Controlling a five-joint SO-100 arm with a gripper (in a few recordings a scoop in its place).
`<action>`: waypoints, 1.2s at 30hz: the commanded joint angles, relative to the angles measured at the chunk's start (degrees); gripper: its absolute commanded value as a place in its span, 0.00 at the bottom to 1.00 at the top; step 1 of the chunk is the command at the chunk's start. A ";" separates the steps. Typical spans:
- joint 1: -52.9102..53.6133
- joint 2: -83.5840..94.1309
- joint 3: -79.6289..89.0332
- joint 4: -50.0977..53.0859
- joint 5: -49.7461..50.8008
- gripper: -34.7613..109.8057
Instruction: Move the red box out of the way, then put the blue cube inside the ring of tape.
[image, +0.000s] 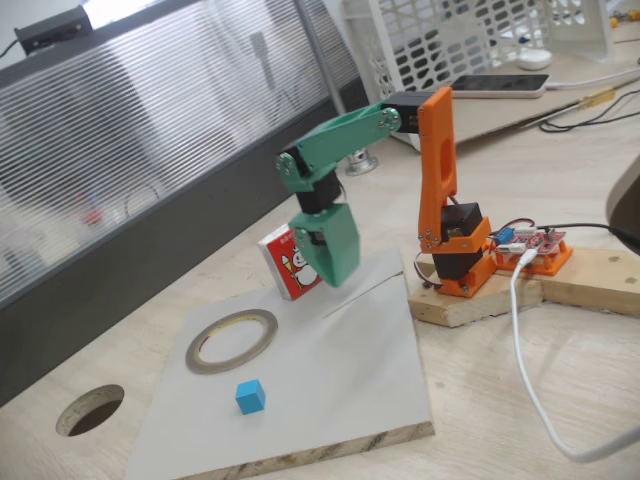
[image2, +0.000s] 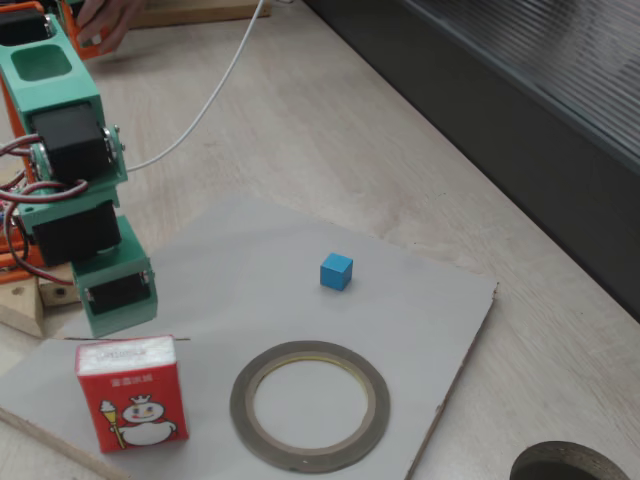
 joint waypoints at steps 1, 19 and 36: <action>0.79 -2.99 -6.68 -0.26 0.44 0.24; 12.48 -21.45 -26.28 -0.26 0.26 0.24; 11.16 -32.34 -45.00 0.79 0.35 0.24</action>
